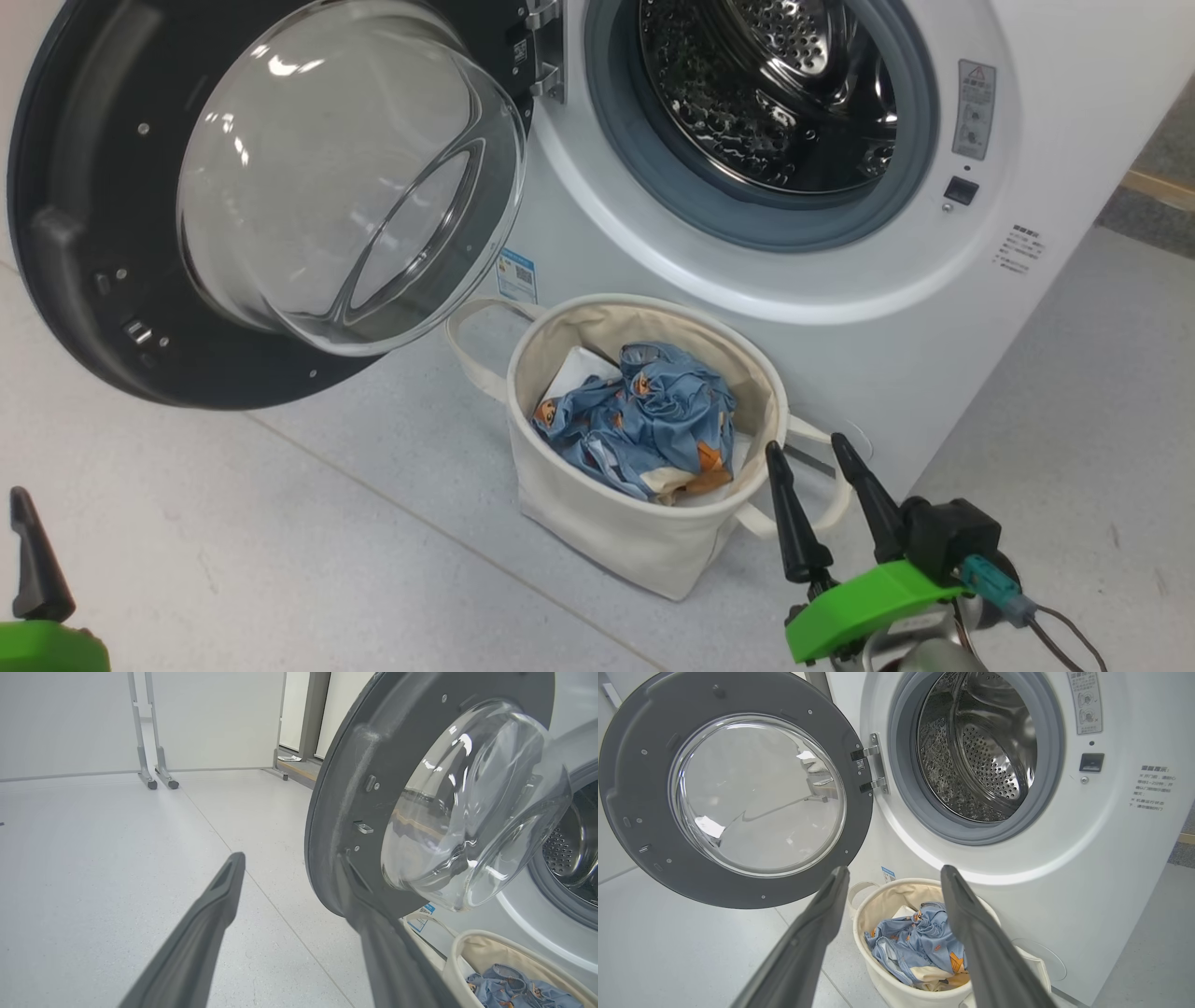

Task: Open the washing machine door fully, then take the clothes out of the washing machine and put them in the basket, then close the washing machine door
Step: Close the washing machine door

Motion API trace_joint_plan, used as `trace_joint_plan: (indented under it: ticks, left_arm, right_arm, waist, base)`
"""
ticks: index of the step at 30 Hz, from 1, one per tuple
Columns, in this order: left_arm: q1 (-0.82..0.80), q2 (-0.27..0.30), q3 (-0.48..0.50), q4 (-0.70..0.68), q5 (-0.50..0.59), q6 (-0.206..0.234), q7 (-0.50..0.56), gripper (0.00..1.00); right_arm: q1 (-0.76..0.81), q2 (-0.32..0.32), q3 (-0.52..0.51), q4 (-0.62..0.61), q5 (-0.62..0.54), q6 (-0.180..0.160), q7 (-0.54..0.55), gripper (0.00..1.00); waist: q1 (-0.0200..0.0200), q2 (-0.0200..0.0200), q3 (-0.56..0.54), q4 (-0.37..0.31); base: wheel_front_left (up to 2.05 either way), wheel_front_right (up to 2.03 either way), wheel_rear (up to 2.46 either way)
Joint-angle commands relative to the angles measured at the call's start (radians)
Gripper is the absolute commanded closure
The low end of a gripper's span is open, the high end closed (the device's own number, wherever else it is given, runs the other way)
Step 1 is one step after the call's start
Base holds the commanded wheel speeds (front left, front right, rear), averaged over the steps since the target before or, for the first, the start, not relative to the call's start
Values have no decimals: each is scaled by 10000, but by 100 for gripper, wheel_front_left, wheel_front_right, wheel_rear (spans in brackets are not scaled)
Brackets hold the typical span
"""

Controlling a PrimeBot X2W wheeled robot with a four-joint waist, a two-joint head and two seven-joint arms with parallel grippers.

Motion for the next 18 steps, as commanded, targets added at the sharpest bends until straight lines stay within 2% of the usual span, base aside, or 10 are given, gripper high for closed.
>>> trace_joint_plan:
  ticks: [1,3,4,5,6,9,12,15,18]
  left_arm:
    - [-602,373,519,-215,-93,-84,-111,0]
    - [-654,348,607,-154,-191,-196,-134,0]
    - [-689,344,646,-118,-245,-268,-143,17]
    - [-736,331,716,-83,-332,-350,-153,68]
    - [-777,334,778,-29,-423,-440,-159,88]
    - [-1021,389,1119,128,-920,-812,-168,99]
    - [-1476,404,1732,407,-2103,-1494,80,100]
    - [-2047,539,2420,983,-3709,-2243,1003,100]
    - [-2783,924,2980,1731,-5064,-2555,2112,100]
  right_arm:
    - [-272,45,202,-288,-14,8,-49,0]
    - [-287,45,224,-277,-26,8,-49,0]
    - [-290,45,252,-272,-20,8,-49,0]
    - [-291,45,281,-260,-16,8,-49,0]
    - [-293,45,301,-247,-13,8,-49,0]
    - [-338,45,319,-228,-66,8,-49,0]
    - [-466,45,347,-190,-223,8,-49,0]
    - [-599,45,379,-121,-386,8,-49,0]
    - [-744,45,383,-39,-577,8,-49,0]
  waist:
    - [0,-1,29,5]
    - [0,-1,70,11]
    - [0,-1,85,12]
    - [0,-1,100,13]
    - [0,-1,114,11]
    - [0,-1,250,1]
    - [0,-1,468,-33]
    - [0,-1,697,-69]
    - [0,-1,936,-83]
  base:
    - [0,0,0]
    - [0,0,0]
    - [0,0,0]
    - [0,0,0]
    - [0,0,0]
    - [0,0,0]
    - [0,0,0]
    - [0,0,0]
    - [0,0,0]
